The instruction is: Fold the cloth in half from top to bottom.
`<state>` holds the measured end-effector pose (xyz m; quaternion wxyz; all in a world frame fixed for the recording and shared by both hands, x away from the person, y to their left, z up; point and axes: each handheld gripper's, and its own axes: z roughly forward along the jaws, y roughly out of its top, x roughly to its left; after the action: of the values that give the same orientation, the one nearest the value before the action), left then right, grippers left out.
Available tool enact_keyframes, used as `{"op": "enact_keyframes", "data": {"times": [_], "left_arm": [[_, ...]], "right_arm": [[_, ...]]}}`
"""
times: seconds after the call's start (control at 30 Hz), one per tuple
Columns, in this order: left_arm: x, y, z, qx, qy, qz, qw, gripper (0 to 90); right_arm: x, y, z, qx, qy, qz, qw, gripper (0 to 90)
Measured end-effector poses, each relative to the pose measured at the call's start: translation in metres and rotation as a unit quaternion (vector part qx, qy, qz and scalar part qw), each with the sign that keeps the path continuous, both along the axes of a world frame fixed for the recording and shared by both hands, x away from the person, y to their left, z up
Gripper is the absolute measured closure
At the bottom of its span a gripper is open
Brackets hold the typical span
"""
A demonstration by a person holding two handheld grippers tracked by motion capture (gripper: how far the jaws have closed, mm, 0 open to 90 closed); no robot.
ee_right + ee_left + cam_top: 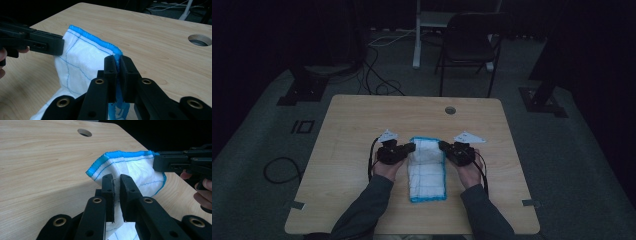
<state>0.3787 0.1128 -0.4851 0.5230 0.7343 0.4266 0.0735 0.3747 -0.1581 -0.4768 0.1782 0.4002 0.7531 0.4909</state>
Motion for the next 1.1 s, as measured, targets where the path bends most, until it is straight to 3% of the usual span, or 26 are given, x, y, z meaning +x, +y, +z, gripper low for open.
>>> {"op": "enact_keyframes", "data": {"times": [1.1], "left_arm": [[-0.034, 0.003, -0.001, 0.001, -0.009, -0.016, 0.9998, 82.7]], "right_arm": [[-0.035, -0.003, -0.007, -0.002, -0.004, 0.012, 0.9999, 85.2]]}}
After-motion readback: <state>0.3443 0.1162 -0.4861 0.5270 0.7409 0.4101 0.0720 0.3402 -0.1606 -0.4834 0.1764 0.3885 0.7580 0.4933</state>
